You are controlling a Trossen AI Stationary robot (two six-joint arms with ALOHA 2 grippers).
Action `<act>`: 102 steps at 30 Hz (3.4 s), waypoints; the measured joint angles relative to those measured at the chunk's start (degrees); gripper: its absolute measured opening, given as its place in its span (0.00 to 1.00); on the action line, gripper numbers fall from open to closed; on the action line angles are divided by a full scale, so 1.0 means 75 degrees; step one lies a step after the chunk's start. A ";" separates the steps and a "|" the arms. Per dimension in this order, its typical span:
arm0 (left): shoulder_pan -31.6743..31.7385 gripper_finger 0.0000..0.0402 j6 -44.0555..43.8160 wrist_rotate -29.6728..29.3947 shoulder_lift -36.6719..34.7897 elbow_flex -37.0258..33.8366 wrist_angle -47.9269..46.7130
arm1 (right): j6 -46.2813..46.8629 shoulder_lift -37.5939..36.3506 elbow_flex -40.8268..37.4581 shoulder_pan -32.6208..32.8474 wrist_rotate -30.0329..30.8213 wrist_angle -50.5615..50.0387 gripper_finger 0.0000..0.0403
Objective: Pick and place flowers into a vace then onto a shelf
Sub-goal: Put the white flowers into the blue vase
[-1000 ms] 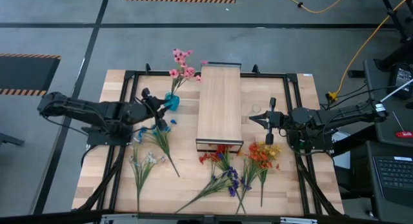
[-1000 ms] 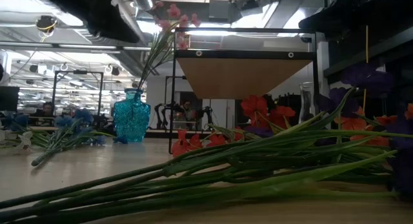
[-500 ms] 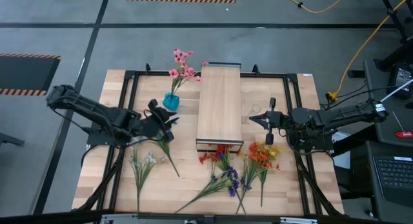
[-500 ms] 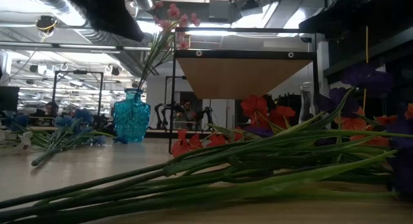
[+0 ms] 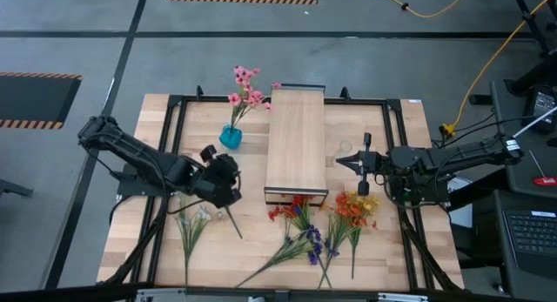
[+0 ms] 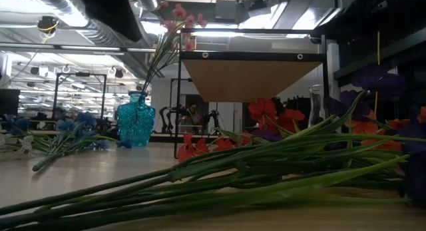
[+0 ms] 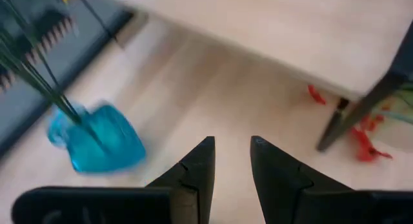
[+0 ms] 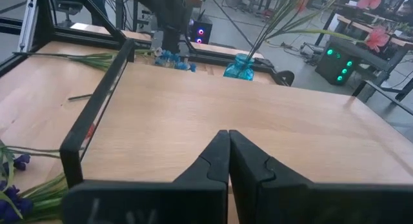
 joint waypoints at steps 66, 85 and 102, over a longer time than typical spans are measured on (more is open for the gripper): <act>-0.3782 0.44 -1.0647 0.6248 0.3397 0.0188 -0.0806 | 0.0007 0.0000 0.0000 0.0002 -0.0003 -0.0490 0.02; -0.4132 0.43 -1.1245 0.6116 0.3619 0.0179 -0.0461 | 0.0377 0.0000 0.0000 0.0003 -0.0009 -0.0500 0.02; -0.4243 0.43 -1.1261 0.6296 0.4288 0.0203 -0.0467 | 0.0372 -0.0003 0.0000 0.0006 -0.0009 -0.0513 0.02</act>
